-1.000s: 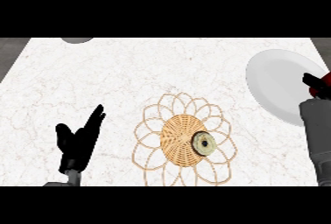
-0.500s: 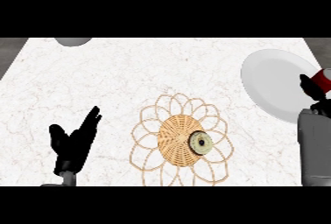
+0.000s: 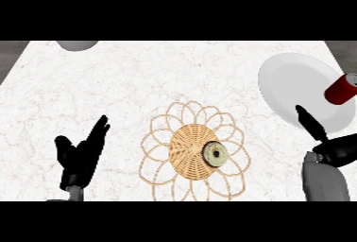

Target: Pick the can from the placemat and place it in the plate

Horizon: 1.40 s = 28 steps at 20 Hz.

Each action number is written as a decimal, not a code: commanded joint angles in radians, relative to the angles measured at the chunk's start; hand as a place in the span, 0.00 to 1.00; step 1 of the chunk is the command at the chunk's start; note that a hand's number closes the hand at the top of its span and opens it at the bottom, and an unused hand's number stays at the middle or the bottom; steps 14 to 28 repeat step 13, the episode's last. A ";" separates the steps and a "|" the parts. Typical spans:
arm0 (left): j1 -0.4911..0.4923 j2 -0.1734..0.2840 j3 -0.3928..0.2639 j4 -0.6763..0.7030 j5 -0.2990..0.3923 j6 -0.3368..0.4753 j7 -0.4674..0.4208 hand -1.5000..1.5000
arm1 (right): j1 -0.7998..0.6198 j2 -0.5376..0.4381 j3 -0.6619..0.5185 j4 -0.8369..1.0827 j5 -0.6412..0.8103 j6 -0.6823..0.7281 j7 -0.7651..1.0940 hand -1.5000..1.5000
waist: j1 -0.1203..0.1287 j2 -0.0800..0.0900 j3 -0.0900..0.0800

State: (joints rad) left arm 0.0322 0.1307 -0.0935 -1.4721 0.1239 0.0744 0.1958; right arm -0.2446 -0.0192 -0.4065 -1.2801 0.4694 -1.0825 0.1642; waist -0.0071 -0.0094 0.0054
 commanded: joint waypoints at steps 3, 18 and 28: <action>-0.016 -0.046 -0.023 0.061 -0.028 0.024 0.011 0.50 | 0.220 0.019 0.253 -0.133 0.054 -0.085 0.133 0.00 | -0.001 0.007 -0.006; -0.036 -0.024 0.022 0.070 -0.011 -0.025 0.005 0.50 | 0.313 0.019 0.471 -0.226 0.400 -0.195 0.530 0.00 | 0.005 0.009 -0.007; -0.036 -0.024 0.022 0.070 -0.011 -0.025 0.005 0.50 | 0.313 0.019 0.471 -0.226 0.400 -0.195 0.530 0.00 | 0.005 0.009 -0.007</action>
